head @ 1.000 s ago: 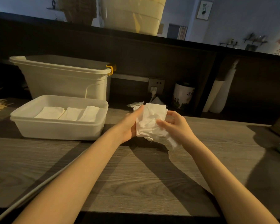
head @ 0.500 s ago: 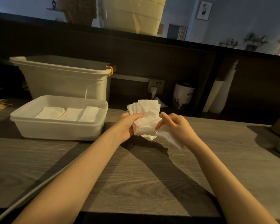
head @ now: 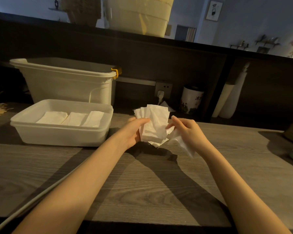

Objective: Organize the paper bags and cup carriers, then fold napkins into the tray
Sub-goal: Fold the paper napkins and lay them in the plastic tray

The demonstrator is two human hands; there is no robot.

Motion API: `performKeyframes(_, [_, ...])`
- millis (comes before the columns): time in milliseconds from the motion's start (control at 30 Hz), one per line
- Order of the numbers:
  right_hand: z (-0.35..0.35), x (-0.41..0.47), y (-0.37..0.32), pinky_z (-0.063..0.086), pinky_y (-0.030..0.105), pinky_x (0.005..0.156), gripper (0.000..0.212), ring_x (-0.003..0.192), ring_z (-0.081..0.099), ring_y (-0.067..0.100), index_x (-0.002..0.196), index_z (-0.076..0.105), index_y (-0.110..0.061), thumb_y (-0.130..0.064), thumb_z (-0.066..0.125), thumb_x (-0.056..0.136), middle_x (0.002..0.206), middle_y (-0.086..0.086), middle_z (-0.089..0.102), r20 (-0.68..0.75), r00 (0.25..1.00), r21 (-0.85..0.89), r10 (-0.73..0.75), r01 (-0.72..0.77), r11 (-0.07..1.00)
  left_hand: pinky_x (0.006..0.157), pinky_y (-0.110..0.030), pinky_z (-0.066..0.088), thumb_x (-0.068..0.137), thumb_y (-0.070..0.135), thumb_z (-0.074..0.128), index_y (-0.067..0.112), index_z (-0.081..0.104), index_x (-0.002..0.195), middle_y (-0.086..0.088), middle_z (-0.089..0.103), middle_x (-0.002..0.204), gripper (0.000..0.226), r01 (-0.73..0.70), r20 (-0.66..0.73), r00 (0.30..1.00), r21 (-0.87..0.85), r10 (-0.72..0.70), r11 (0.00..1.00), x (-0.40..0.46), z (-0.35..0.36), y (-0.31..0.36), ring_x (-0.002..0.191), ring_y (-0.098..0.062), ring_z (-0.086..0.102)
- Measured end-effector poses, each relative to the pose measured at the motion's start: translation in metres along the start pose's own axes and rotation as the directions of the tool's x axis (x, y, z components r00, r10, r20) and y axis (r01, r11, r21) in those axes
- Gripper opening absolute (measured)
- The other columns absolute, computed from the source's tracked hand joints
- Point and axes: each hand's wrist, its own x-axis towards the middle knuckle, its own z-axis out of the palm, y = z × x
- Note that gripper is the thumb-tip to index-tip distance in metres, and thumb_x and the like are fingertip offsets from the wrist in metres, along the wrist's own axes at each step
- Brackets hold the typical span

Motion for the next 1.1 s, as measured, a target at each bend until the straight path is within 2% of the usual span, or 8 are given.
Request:
performKeyframes(133, [0.002,0.002,0.001,0.04,0.017,0.065,0.023,0.081,0.054,0.005,0.104,0.063,-0.02,-0.032,0.044,0.097,0.088,-0.012,0.058,-0.075,0.997,-0.025,0.004,-0.006,1.0,0.062,-0.029,0.053,0.091,0.014,0.057,0.018,0.045,0.124,0.002,0.057,0.099,0.035,-0.041,0.007,0.999,0.086,0.041,0.995,0.0,0.001,0.0,0.087,-0.014,0.059])
performKeyframes(267, [0.0,0.006,0.006,0.041,0.011,0.06,0.023,0.081,0.055,0.001,0.111,0.058,-0.015,-0.03,0.053,0.094,0.099,-0.006,0.06,-0.266,0.961,0.063,0.076,-0.061,0.996,0.065,-0.029,0.054,0.085,0.009,0.064,0.021,0.048,0.12,0.003,0.059,0.102,0.04,-0.076,0.055,0.996,0.172,0.067,0.982,-0.001,0.003,-0.001,0.091,-0.013,0.059])
performKeyframes(367, [-0.003,0.006,0.009,0.047,0.02,0.065,0.025,0.088,0.057,0.009,0.108,0.057,-0.019,-0.038,0.055,0.092,0.102,-0.002,0.06,-0.263,0.948,0.155,0.18,-0.143,0.978,0.08,-0.039,0.055,0.082,0.009,0.068,0.024,0.047,0.121,0.0,0.059,0.109,0.047,-0.09,0.106,0.992,0.248,0.065,0.964,-0.001,0.003,-0.002,0.099,-0.017,0.06])
performKeyframes(533, [-0.003,0.004,0.008,0.056,0.03,0.073,0.014,0.087,0.063,0.016,0.097,0.062,-0.019,-0.03,0.062,0.088,0.091,-0.001,0.064,-0.229,0.965,0.225,0.129,-0.076,0.971,0.075,-0.034,0.055,0.079,0.005,0.068,0.022,0.046,0.126,-0.001,0.059,0.114,0.054,-0.106,0.163,0.985,0.288,0.06,0.952,-0.003,0.006,-0.003,0.104,-0.018,0.059])
performKeyframes(767, [-0.003,0.006,0.01,0.053,0.031,0.077,0.005,0.089,0.059,0.015,0.083,0.061,-0.023,-0.022,0.063,0.088,0.086,-0.006,0.06,-0.315,0.949,0.09,0.009,0.02,0.996,0.065,-0.03,0.053,0.079,0.001,0.067,0.023,0.047,0.119,0.001,0.059,0.107,0.05,-0.044,0.203,0.979,0.242,-0.006,0.969,-0.005,0.006,-0.002,0.095,-0.015,0.058])
performKeyframes(900, [-0.003,0.007,0.01,0.054,0.03,0.075,0.005,0.088,0.061,0.016,0.092,0.059,-0.017,-0.022,0.059,0.091,0.088,-0.004,0.06,-0.326,0.945,0.108,0.013,0.024,0.994,0.064,-0.03,0.056,0.081,0.001,0.065,0.023,0.049,0.114,-0.001,0.059,0.105,0.042,-0.018,0.208,0.978,0.188,-0.022,0.982,-0.006,0.006,-0.002,0.094,-0.018,0.059])
performKeyframes(1000, [-0.001,0.007,0.01,0.053,0.023,0.069,0.008,0.089,0.062,0.016,0.097,0.057,-0.015,-0.021,0.057,0.092,0.09,-0.004,0.06,-0.313,0.95,0.106,0.022,0.012,0.994,0.059,-0.029,0.058,0.089,0.017,0.059,0.021,0.05,0.113,-0.002,0.063,0.101,0.026,0.027,0.186,0.982,0.095,-0.044,0.995,-0.007,0.005,-0.002,0.089,-0.018,0.064])
performKeyframes(1100, [-0.001,0.007,0.009,0.049,0.018,0.065,0.02,0.085,0.06,0.01,0.107,0.051,-0.019,-0.022,0.06,0.09,0.087,-0.011,0.057,-0.328,0.944,0.064,0.018,0.003,0.998,0.055,-0.028,0.057,0.09,0.019,0.058,0.019,0.048,0.117,-0.003,0.063,0.101,0.028,0.052,0.15,0.987,0.084,-0.064,0.995,-0.007,0.005,-0.001,0.087,-0.017,0.064])
